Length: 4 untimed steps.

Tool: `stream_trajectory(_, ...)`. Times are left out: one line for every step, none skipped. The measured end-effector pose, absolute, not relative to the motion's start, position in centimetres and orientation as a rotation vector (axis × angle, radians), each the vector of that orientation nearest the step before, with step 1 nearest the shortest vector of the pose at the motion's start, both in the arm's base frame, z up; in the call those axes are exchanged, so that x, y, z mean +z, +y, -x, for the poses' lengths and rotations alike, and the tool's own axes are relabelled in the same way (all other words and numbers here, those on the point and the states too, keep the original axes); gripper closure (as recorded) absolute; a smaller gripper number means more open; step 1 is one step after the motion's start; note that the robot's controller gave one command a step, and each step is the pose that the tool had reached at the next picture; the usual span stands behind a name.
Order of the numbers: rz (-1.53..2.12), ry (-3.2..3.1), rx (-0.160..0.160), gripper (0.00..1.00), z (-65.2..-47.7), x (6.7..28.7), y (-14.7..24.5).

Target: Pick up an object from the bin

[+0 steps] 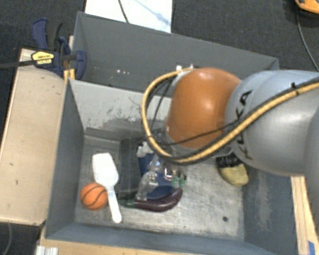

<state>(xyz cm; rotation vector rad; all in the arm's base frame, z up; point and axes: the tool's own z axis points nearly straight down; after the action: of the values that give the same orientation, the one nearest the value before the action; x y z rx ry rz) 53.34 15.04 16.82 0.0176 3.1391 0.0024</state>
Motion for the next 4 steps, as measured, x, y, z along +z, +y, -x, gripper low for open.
stream_trajectory(-0.019,3.139,0.003,0.0,-53.3,16.8,15.0)
stream_trajectory(0.015,3.129,0.008,0.0,-53.1,13.6,12.9)
stream_trajectory(0.188,3.122,0.005,1.0,-50.9,7.4,10.6)
stream_trajectory(0.185,3.122,0.005,1.0,-50.9,7.4,10.6)
